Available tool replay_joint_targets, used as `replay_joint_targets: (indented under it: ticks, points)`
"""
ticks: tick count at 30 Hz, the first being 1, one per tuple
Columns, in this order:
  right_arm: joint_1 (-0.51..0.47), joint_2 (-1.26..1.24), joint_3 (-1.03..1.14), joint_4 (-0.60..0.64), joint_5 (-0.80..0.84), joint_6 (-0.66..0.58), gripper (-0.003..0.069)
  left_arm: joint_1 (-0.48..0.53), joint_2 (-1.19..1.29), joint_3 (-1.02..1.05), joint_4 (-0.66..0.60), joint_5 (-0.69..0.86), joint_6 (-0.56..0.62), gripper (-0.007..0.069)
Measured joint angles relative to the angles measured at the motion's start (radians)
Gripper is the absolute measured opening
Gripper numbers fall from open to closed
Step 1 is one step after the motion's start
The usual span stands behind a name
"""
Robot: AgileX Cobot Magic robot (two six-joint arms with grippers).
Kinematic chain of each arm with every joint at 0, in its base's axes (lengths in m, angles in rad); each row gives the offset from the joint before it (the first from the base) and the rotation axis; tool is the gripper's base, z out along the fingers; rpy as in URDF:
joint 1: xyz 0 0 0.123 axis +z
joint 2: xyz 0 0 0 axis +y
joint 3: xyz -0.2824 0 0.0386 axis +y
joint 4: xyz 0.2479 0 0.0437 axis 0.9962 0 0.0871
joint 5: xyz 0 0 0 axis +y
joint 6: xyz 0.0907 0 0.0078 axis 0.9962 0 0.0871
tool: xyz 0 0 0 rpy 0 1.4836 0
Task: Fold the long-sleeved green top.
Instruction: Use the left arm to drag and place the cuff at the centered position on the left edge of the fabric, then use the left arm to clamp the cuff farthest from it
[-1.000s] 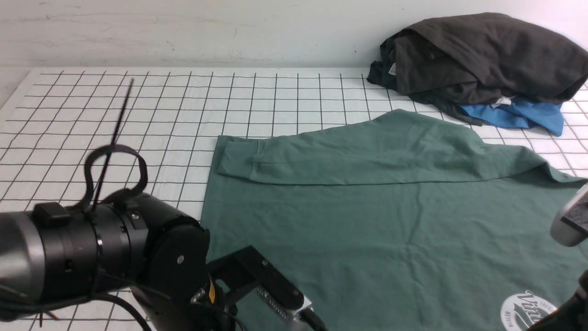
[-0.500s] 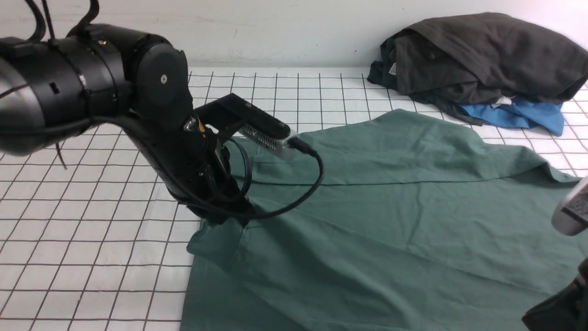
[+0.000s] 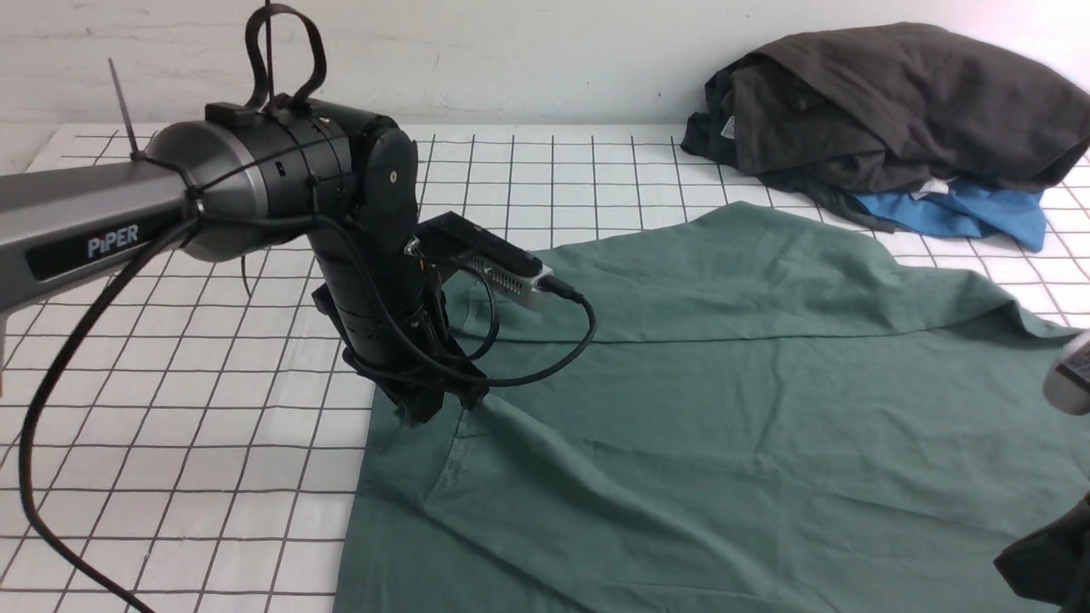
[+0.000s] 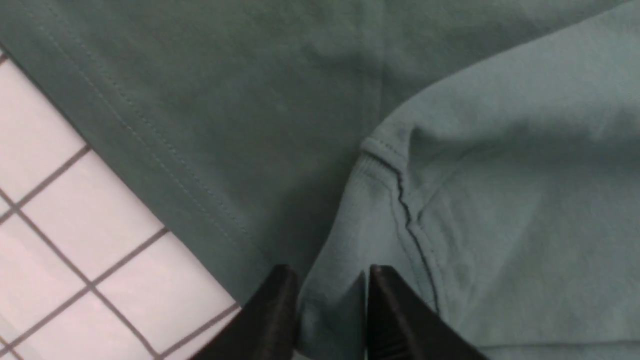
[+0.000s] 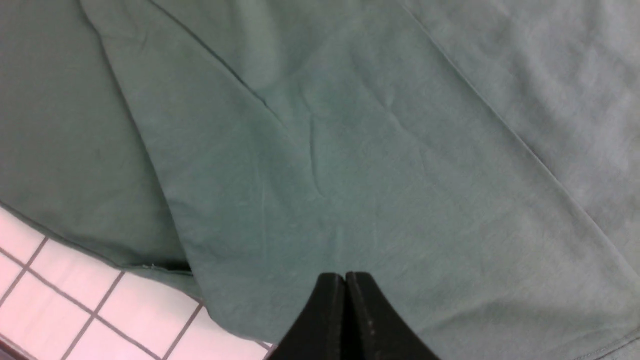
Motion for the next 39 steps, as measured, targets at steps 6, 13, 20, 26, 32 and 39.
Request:
replay_joint_targets:
  ticks: [6, 13, 20, 26, 32, 39]
  points:
    - [0.000, 0.013, -0.038, -0.058, -0.038, 0.078, -0.0014, 0.026, 0.059, -0.162, 0.036, 0.067, -0.055, 0.0459]
    - [0.000, 0.103, -0.136, -0.119, -0.072, 0.163, -0.0014, 0.099, 0.156, -0.372, 0.016, 0.043, -0.120, 0.0510]
    - [0.000, 0.200, -0.166, -0.112, -0.079, 0.164, -0.0014, 0.111, 0.257, -0.417, 0.016, -0.124, -0.183, 0.0510]
    - [0.000, 0.229, -0.166, -0.111, -0.076, 0.164, -0.0014, 0.111, 0.318, -0.419, 0.016, -0.218, -0.191, 0.0510]
    - [0.000, 0.230, -0.166, -0.110, -0.073, 0.164, -0.0014, 0.111, 0.379, -0.429, 0.015, -0.240, -0.198, 0.0491]
    - [0.000, 0.230, -0.166, -0.110, -0.073, 0.164, -0.0014, 0.111, 0.380, -0.429, 0.004, -0.228, -0.200, 0.0305]
